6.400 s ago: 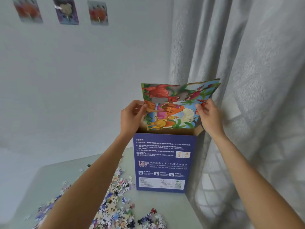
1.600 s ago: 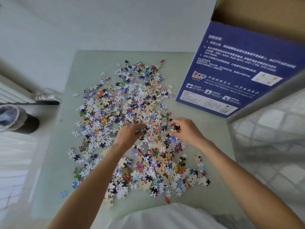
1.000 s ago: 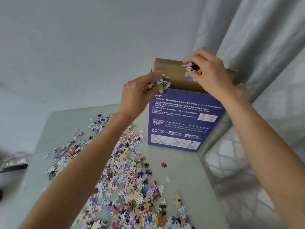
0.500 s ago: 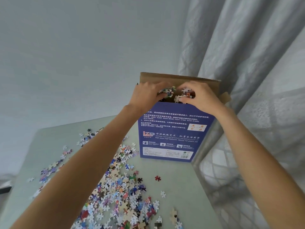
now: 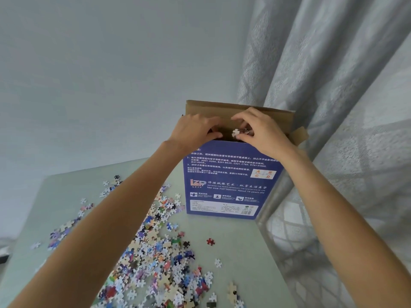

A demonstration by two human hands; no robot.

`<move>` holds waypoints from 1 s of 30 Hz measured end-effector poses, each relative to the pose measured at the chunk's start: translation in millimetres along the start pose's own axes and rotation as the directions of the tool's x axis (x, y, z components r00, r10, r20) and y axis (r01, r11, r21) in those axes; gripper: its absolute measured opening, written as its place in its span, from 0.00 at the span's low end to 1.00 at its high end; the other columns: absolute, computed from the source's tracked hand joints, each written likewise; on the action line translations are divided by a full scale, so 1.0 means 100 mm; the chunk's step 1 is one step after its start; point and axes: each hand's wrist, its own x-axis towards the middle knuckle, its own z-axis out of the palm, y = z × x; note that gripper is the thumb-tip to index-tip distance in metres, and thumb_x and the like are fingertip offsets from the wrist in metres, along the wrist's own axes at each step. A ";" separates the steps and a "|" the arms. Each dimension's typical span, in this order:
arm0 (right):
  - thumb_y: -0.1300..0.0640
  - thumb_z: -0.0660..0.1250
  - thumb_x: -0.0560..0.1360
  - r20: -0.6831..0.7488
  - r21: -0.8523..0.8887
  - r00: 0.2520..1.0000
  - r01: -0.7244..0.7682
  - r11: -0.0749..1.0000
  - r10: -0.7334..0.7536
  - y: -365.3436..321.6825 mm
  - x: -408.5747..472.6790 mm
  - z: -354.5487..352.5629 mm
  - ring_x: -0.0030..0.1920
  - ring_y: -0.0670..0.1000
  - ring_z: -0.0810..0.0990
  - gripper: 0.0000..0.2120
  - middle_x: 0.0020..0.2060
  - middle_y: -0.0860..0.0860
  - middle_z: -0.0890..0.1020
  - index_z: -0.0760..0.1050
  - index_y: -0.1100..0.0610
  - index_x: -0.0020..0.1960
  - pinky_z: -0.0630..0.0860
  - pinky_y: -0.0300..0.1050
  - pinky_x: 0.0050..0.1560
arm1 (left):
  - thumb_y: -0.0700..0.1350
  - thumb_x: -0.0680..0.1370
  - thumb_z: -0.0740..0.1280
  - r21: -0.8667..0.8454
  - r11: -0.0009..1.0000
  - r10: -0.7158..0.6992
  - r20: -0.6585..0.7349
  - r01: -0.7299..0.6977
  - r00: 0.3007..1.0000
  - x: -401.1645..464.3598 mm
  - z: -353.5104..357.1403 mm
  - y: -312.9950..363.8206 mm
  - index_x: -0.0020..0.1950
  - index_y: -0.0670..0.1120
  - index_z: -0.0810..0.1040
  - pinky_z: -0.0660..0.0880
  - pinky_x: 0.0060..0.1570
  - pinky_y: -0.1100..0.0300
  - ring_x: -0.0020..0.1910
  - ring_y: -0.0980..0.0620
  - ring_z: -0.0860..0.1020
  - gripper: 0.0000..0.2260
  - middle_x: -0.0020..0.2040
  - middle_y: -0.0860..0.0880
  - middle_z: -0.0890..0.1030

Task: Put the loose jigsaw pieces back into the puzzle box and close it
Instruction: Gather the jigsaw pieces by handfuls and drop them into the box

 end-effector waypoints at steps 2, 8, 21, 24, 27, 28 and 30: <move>0.60 0.70 0.72 -0.002 0.012 1.000 0.003 1.000 -0.003 -0.01 0.00 0.00 0.46 0.45 0.78 0.15 0.51 0.48 0.78 0.75 0.55 0.59 0.79 0.49 0.47 | 0.54 0.78 0.62 -0.059 0.998 0.011 -0.064 -0.015 0.998 -0.07 0.00 0.00 0.60 0.54 0.76 0.75 0.39 0.55 0.43 0.48 0.80 0.13 0.45 0.53 0.83; 0.59 0.64 0.77 -0.307 -0.099 0.940 0.120 0.988 -0.145 -0.32 -0.26 0.02 0.39 0.47 0.79 0.06 0.43 0.48 0.82 0.79 0.56 0.51 0.79 0.47 0.37 | 0.44 0.77 0.64 -0.056 0.985 0.106 -0.561 -0.166 0.821 -0.59 0.02 0.15 0.44 0.47 0.81 0.72 0.25 0.59 0.31 0.54 0.78 0.06 0.33 0.54 0.81; 0.53 0.66 0.75 0.542 0.068 0.835 -0.153 0.986 0.092 -0.94 -1.98 2.23 0.65 0.53 0.69 0.21 0.63 0.51 0.74 0.70 0.53 0.67 0.67 0.49 0.65 | 0.52 0.75 0.67 -0.392 0.380 -0.664 0.515 0.838 0.542 -3.25 1.11 0.21 0.66 0.49 0.71 0.76 0.55 0.53 0.52 0.53 0.78 0.20 0.56 0.50 0.80; 0.47 0.69 0.72 0.703 -0.011 0.655 -0.380 0.925 0.278 -0.99 -2.09 2.62 0.72 0.57 0.57 0.34 0.71 0.54 0.61 0.59 0.50 0.73 0.61 0.55 0.69 | 0.54 0.72 0.70 -0.142 0.375 -0.711 0.590 0.916 0.382 -3.73 1.34 0.21 0.71 0.50 0.64 0.76 0.57 0.50 0.56 0.48 0.76 0.29 0.65 0.46 0.72; 0.47 0.70 0.72 0.699 0.015 0.585 -0.586 0.810 0.410 -1.16 -2.09 2.92 0.73 0.58 0.53 0.39 0.74 0.56 0.55 0.53 0.50 0.75 0.57 0.53 0.71 | 0.61 0.69 0.69 0.085 0.381 -0.727 0.643 0.921 0.241 -4.06 1.47 0.28 0.74 0.52 0.54 0.73 0.60 0.47 0.65 0.43 0.68 0.39 0.70 0.42 0.62; 0.47 0.70 0.71 0.670 0.024 0.595 -0.615 0.788 0.444 -1.20 -2.07 2.98 0.73 0.59 0.54 0.40 0.74 0.57 0.56 0.52 0.50 0.75 0.57 0.51 0.71 | 0.63 0.68 0.69 0.106 0.387 -0.718 0.658 0.916 0.227 -4.11 1.50 0.33 0.75 0.52 0.52 0.71 0.63 0.46 0.68 0.42 0.64 0.42 0.71 0.42 0.60; 0.46 0.71 0.70 0.639 0.008 0.627 -0.584 0.811 0.445 -1.30 -2.00 3.08 0.73 0.59 0.53 0.43 0.74 0.57 0.54 0.49 0.48 0.76 0.58 0.52 0.70 | 0.65 0.67 0.69 0.101 0.406 -0.700 0.673 0.908 0.238 -4.16 1.54 0.44 0.75 0.52 0.51 0.66 0.67 0.47 0.72 0.42 0.57 0.44 0.73 0.43 0.57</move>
